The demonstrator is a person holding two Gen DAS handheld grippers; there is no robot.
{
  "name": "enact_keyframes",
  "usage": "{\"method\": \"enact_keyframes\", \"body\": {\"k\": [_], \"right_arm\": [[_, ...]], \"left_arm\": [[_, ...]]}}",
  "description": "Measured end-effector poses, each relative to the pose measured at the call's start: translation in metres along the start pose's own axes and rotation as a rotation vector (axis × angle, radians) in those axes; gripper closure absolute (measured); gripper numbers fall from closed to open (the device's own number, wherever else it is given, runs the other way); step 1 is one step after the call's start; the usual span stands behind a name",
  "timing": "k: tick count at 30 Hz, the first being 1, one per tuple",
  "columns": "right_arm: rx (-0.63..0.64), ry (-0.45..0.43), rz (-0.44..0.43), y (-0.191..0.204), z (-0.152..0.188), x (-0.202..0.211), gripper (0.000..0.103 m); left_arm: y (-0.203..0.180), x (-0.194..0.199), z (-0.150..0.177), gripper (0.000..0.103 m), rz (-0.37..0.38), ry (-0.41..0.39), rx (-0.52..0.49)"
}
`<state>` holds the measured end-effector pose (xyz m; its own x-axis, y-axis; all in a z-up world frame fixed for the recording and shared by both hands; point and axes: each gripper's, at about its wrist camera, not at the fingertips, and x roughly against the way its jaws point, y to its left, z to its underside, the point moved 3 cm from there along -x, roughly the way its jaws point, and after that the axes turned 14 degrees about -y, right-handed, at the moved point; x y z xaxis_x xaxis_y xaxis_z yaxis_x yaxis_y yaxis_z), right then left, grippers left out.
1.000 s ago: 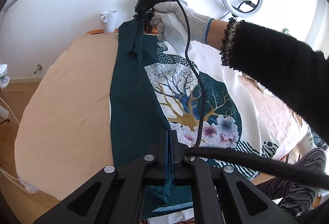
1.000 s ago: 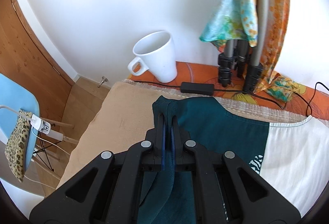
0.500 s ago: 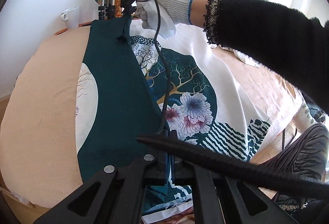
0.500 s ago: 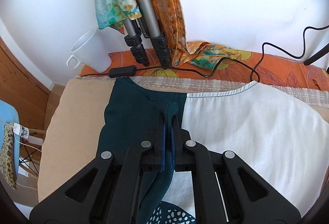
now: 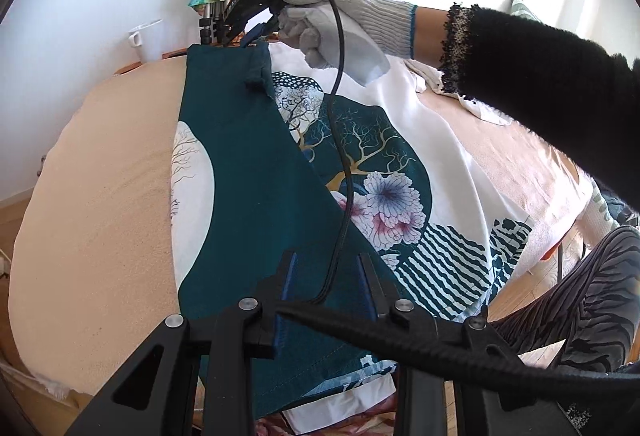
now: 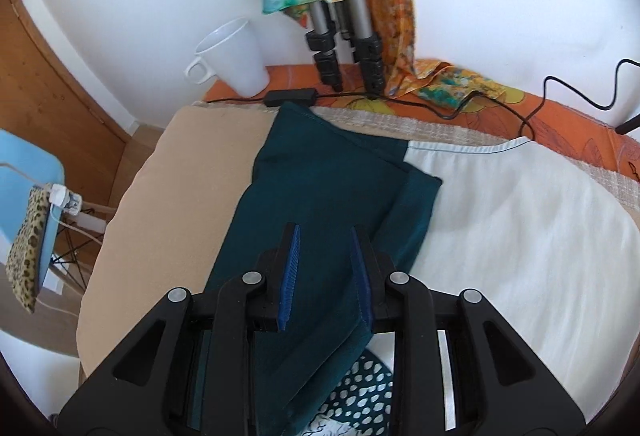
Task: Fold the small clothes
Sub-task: 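Lift and fold the dark green side inward over the cream print with both tools, then open both tools to release the folded dark green side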
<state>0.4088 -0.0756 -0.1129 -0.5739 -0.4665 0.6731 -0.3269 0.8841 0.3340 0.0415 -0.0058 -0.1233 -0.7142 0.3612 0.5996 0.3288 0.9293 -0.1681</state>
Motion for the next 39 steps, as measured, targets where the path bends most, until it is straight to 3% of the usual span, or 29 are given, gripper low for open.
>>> {"method": "enact_keyframes", "body": {"k": [2,6,14,19,22,25,30,34,39], "right_arm": [[0.021,0.04,-0.06,0.019,0.011,-0.004,0.075],[0.085,0.102,-0.048,0.038,0.036,-0.016,0.075],[0.092,0.168,0.036,0.024,0.059,-0.013,0.075],[0.081,0.166,0.148,0.0,0.063,0.012,0.075],[0.037,0.148,0.243,-0.027,0.068,0.036,0.075],[-0.038,0.11,0.247,-0.05,0.074,0.063,0.075],[-0.091,0.014,0.227,-0.069,0.078,0.116,0.075],[-0.095,-0.072,0.198,-0.069,0.082,0.162,0.059],[-0.073,-0.148,0.166,-0.065,0.09,0.21,0.058]], "left_arm": [[0.008,0.002,0.0,0.075,-0.014,0.003,0.025],[0.021,0.009,-0.004,0.073,-0.052,-0.026,0.055],[0.033,0.018,-0.009,0.072,-0.082,-0.052,0.097],[0.031,0.026,-0.014,0.07,-0.102,-0.09,0.076],[0.03,0.029,-0.012,0.07,-0.115,-0.103,0.062],[0.027,0.034,-0.009,0.07,-0.132,-0.12,0.042],[0.016,0.041,0.0,0.07,-0.158,-0.154,-0.041],[0.004,0.047,0.006,0.07,-0.173,-0.179,-0.098],[-0.016,0.052,0.008,0.069,-0.142,-0.189,-0.115]]}}
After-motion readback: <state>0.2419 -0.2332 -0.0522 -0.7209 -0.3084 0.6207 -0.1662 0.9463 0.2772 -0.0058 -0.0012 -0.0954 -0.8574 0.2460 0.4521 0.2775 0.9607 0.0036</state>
